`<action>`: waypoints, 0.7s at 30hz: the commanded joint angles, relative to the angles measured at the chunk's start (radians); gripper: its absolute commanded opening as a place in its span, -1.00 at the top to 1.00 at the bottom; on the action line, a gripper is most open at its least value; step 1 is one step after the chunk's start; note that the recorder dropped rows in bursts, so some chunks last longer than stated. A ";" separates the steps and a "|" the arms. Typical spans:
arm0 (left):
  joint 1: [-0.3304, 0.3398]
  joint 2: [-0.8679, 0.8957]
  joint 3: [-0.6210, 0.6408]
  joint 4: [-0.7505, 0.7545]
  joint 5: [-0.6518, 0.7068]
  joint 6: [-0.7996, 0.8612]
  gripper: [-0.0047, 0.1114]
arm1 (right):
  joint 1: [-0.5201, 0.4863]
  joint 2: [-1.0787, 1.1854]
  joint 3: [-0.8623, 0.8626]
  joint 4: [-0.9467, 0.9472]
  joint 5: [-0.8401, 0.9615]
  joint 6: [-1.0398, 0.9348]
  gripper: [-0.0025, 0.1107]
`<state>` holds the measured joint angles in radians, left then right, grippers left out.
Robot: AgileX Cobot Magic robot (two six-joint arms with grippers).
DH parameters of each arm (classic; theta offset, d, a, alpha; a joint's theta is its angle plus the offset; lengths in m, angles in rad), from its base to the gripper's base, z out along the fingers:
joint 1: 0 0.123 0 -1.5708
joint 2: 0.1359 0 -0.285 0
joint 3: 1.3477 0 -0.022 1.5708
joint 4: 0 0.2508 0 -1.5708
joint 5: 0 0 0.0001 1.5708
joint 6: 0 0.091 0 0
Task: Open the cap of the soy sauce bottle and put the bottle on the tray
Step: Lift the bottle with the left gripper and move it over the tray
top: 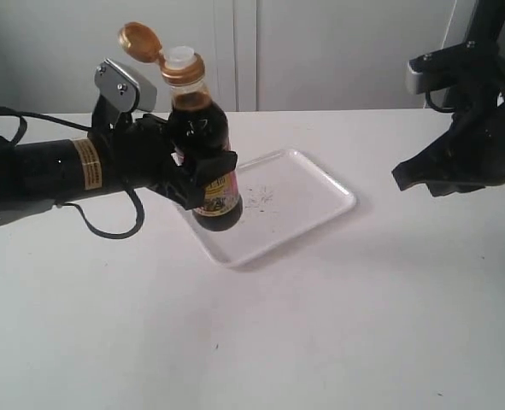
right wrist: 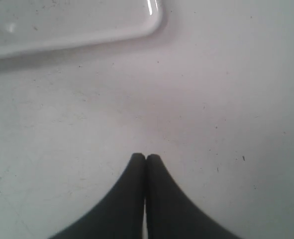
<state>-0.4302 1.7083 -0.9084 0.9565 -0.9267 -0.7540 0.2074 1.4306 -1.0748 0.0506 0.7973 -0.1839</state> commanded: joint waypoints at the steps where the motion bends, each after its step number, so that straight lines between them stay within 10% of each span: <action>1: -0.002 0.025 -0.060 -0.042 -0.075 -0.015 0.92 | -0.009 -0.007 -0.004 0.002 -0.012 0.003 0.96; 21: -0.018 0.210 -0.270 -0.044 0.005 -0.061 0.92 | -0.009 -0.007 -0.004 0.002 -0.021 0.003 0.96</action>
<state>-0.4341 1.9268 -1.1383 0.9484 -0.8781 -0.8065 0.2074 1.4306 -1.0748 0.0506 0.7873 -0.1839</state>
